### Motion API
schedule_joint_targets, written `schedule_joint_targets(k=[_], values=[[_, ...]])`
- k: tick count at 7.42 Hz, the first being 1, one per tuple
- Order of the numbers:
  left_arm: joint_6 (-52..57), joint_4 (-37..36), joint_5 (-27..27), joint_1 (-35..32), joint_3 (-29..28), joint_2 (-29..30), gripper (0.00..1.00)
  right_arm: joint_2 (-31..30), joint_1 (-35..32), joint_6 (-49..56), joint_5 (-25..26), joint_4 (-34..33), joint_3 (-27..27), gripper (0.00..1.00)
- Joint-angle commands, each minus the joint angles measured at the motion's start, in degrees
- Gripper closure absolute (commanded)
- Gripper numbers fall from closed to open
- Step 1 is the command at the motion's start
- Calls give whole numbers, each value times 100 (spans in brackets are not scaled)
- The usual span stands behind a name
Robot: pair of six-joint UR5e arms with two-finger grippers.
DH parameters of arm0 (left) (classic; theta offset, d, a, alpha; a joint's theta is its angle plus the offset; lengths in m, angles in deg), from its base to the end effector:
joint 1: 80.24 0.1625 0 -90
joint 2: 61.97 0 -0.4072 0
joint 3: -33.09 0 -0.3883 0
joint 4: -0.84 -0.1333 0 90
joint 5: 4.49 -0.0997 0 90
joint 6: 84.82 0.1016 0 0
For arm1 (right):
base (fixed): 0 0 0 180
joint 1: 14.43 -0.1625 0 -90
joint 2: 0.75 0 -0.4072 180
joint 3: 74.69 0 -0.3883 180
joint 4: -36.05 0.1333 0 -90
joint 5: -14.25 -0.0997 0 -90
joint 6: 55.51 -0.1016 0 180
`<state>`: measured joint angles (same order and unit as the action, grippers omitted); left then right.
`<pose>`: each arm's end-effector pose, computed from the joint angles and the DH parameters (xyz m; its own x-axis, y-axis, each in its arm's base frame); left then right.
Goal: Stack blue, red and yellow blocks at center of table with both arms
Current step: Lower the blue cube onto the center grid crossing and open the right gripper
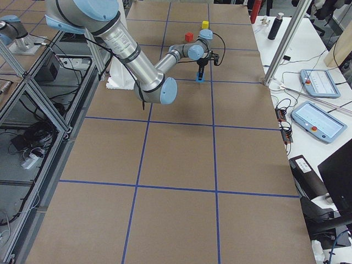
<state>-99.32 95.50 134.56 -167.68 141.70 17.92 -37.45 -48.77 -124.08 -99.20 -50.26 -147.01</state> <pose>-0.0375 -0.4269 0.5481 0.6373 -0.0489 -0.7690 0.1199 0.9921 0.0363 -0.5903 -0.5157 0.1887 0.7077 0.0776 0.7022 -0.0545 0.9970 -0.0552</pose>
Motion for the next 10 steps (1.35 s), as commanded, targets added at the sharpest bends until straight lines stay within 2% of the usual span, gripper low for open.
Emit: schedule_joint_targets(k=[1, 10], values=[[0, 0, 0, -1, 2, 0, 0, 162, -3, -33, -1, 237, 358, 100], [0, 0, 0, -1, 55, 0, 0, 163, 85, -60, 34, 343, 430, 100]])
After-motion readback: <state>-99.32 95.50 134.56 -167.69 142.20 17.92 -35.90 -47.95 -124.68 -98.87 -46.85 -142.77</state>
